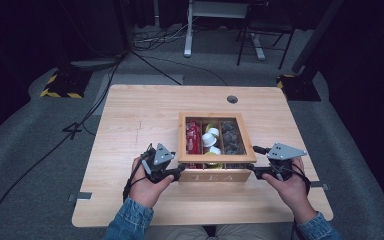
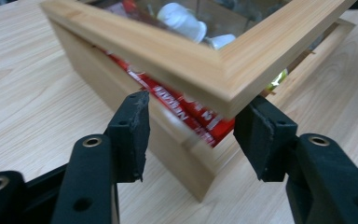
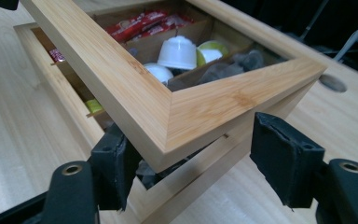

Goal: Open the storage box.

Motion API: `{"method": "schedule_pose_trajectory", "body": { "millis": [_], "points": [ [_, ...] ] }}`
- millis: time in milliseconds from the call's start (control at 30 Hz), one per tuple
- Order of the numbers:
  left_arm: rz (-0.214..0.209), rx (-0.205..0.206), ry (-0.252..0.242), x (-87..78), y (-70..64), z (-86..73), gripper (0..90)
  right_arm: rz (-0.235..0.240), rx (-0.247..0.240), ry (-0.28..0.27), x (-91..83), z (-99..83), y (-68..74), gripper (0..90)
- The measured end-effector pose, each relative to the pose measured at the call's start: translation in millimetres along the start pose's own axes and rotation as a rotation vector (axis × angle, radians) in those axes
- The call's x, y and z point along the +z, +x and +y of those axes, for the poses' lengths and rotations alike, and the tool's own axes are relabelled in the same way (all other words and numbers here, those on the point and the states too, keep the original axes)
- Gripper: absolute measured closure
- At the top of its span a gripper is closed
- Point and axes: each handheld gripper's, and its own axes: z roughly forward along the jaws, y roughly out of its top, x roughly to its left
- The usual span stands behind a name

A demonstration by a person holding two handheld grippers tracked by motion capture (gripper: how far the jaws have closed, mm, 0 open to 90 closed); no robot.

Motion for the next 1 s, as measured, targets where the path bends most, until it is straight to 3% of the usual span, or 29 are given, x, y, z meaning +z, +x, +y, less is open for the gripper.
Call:
{"method": "schedule_pose_trajectory", "body": {
  "millis": [133,300,500,567,667,833,1000],
  "points": [
    [0.023,-0.009,0.016,-2.8,6.0,-6.2,42.9,-0.004,0.002,-0.030,-3.6,8.7,-4.5,32.4],
    [0.148,0.019,0.079,-6.2,26.7,-16.5,39.3,-0.013,0.003,-0.050,-6.0,25.3,-11.7,32.3],
    [0.175,-0.056,0.126,-1.3,55.3,-33.4,36.1,-0.017,-0.005,-0.048,-8.5,48.5,-21.7,32.3],
    [0.198,-0.054,0.161,0.6,62.4,-37.7,34.4,-0.013,0.010,-0.055,-8.6,54.1,-25.4,32.3],
    [0.209,-0.051,0.185,3.0,66.9,-46.9,33.6,-0.006,0.028,-0.061,-6.9,63.1,-32.2,32.3],
    [0.216,-0.072,0.206,3.6,72.8,-61.7,33.3,-0.004,0.015,-0.054,-2.3,80.4,-42.0,32.4],
    [0.254,-0.074,0.248,-7.2,77.0,-82.5,31.4,0.007,0.016,-0.076,6.5,94.1,-53.1,34.3]
  ]
}}
